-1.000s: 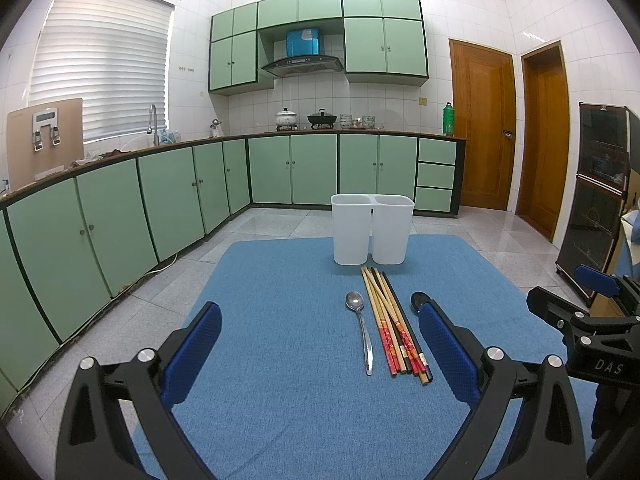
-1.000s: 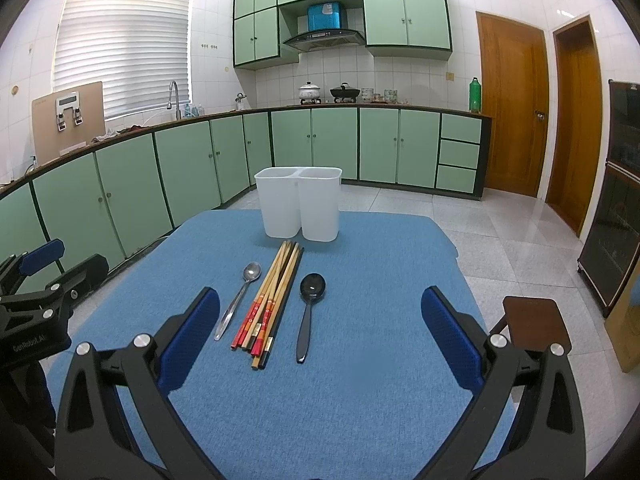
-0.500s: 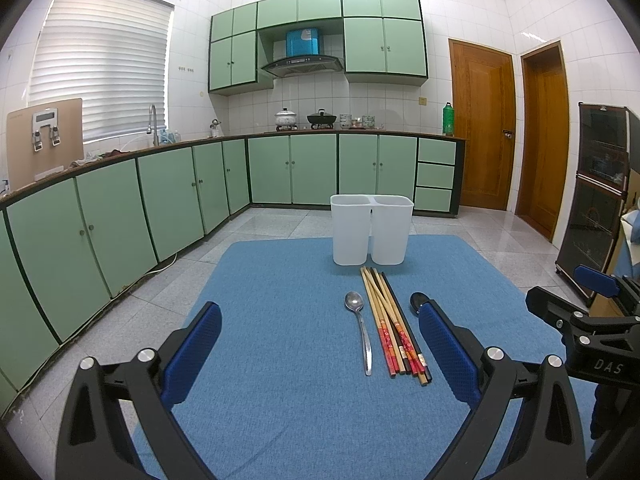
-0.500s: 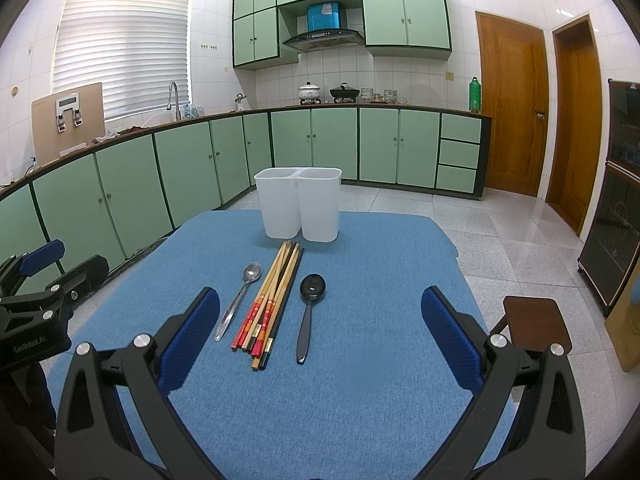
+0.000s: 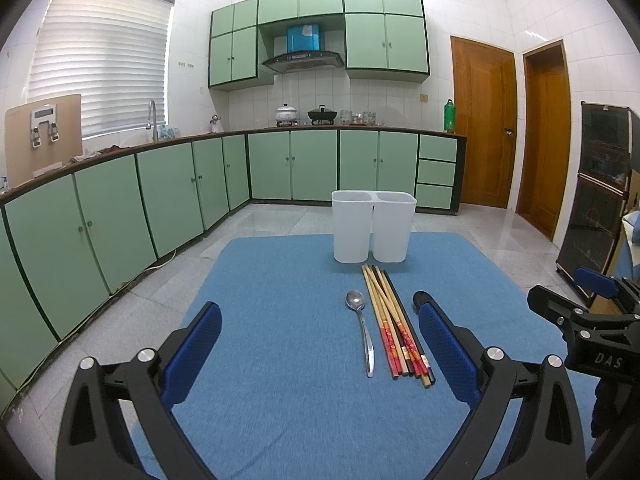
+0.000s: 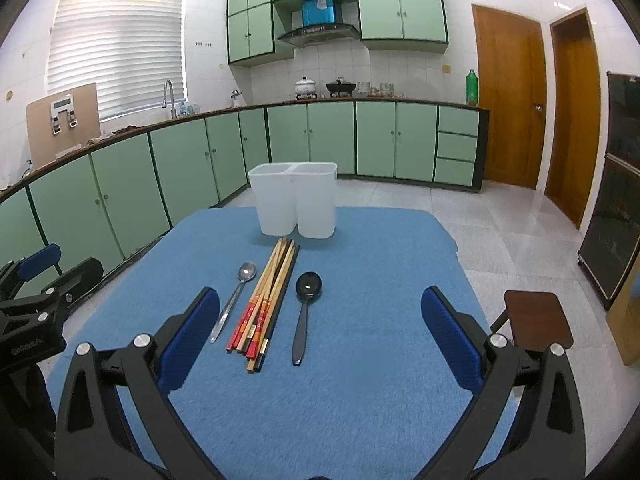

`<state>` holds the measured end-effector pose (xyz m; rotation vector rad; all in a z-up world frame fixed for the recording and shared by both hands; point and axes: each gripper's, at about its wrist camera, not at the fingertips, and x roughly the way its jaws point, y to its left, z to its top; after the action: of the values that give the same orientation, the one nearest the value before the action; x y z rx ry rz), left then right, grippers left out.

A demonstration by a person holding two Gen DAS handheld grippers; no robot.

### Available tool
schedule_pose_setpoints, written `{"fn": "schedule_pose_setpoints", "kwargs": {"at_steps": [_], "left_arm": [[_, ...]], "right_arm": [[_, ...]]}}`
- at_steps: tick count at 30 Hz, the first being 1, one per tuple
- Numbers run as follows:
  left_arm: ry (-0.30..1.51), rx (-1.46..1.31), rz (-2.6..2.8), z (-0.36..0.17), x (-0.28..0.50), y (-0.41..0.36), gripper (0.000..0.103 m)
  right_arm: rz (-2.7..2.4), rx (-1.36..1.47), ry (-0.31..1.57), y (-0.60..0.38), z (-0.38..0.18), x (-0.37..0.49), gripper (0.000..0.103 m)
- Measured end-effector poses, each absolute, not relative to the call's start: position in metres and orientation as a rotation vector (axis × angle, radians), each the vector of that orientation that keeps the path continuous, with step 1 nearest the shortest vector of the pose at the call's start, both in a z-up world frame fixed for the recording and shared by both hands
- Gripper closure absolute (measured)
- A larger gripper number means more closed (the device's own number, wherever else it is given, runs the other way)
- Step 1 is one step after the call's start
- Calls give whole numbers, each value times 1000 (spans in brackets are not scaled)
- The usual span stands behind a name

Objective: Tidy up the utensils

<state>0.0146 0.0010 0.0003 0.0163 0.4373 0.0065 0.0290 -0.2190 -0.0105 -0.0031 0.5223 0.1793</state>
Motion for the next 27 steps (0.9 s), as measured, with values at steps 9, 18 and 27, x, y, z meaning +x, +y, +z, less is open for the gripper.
{"fn": "schedule_pose_setpoints", "kwargs": {"at_steps": [9,18,27], "left_arm": [[484,10,28,-20,55,15,6],[524,-16,49,-40,104,25,6],[588,1,39,-61,152,24,6]], "right_arm": [[167,-30,643,-213,-31,83,5],[167,0,746,-207,-60,143,5],[177,-16,865,-190,-91,194,21]]}}
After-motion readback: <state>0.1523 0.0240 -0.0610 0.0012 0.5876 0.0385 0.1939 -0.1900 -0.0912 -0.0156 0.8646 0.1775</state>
